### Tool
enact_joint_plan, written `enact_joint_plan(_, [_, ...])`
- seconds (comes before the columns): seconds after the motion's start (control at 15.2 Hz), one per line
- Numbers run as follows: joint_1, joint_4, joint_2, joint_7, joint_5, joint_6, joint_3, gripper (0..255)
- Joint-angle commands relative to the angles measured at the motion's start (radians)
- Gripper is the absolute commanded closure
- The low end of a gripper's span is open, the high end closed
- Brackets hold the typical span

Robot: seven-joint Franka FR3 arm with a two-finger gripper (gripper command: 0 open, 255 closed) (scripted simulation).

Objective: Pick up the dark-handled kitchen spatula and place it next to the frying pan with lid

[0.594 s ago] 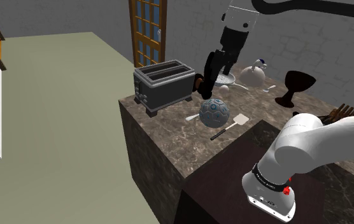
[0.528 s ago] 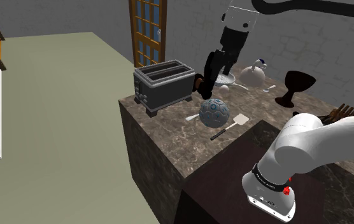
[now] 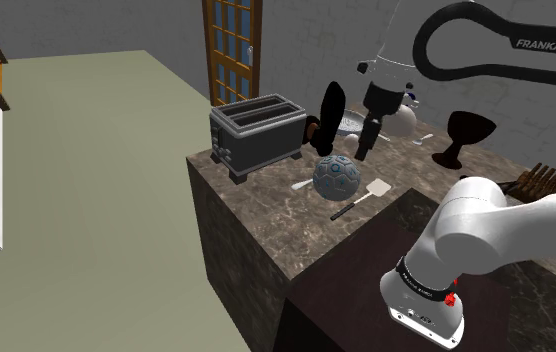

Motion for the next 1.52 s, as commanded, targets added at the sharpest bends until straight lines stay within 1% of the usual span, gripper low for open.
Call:
enact_joint_plan(0.0, [0.017,-0.065,-0.038,-0.119,-0.046,0.027,-0.050,0])
enact_joint_plan(0.33, [0.026,-0.209,-0.124,-0.408,-0.191,0.086,-0.201,0])
enact_joint_plan(0.59, [0.011,-0.288,-0.136,-0.652,-0.336,0.156,-0.350,0])
enact_joint_plan(0.79, [0.000,-0.323,-0.097,-0.838,-0.453,0.232,-0.475,0])
enact_joint_plan(0.92, [0.003,-0.331,-0.048,-0.958,-0.533,0.296,-0.565,0])
enact_joint_plan(1.12, [0.036,-0.322,0.056,-1.130,-0.647,0.407,-0.711,0])
enact_joint_plan(1.19, [0.039,-0.321,0.059,-1.134,-0.651,0.409,-0.716,0])
enact_joint_plan(1.45, [0.044,-0.347,0.116,-1.127,-0.689,0.491,-0.762,0])
